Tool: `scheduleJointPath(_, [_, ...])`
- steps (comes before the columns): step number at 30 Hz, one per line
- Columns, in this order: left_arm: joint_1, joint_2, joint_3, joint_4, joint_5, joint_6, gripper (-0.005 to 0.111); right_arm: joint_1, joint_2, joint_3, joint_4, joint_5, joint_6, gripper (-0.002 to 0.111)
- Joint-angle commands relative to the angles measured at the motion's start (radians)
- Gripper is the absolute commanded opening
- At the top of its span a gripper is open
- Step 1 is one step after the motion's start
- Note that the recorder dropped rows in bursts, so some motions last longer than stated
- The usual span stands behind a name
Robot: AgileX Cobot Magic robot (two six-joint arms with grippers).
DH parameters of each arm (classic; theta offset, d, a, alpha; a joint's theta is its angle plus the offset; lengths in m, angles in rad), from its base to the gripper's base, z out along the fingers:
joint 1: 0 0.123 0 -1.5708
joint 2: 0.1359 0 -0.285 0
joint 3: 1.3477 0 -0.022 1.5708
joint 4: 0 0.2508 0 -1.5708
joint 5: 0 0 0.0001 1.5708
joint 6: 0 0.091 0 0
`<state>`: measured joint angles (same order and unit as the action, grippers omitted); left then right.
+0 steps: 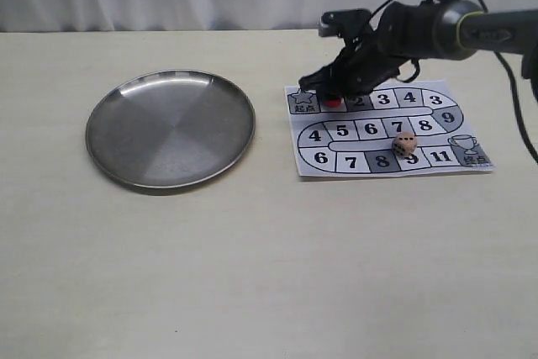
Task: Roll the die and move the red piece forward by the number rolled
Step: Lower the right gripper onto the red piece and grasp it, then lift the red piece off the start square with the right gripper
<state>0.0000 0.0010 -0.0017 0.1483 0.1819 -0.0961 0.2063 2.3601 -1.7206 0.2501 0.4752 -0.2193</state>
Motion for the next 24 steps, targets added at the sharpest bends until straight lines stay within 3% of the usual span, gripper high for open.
scheduleJointPath(1, [-0.001,-0.001,0.002,-0.003,-0.009,-0.002,0.000,-0.010,0.045,0.002,-0.004,0.011,0.004,0.005])
scheduleJointPath(15, [-0.001,-0.001,0.002,-0.003,-0.009,-0.002,0.000,-0.010,0.023,0.000,0.000,0.029,0.004,0.005])
scheduleJointPath(24, [-0.001,-0.001,0.002,-0.003,-0.009,-0.002,0.000,-0.010,-0.149,0.000,-0.046,0.048,0.004,0.005])
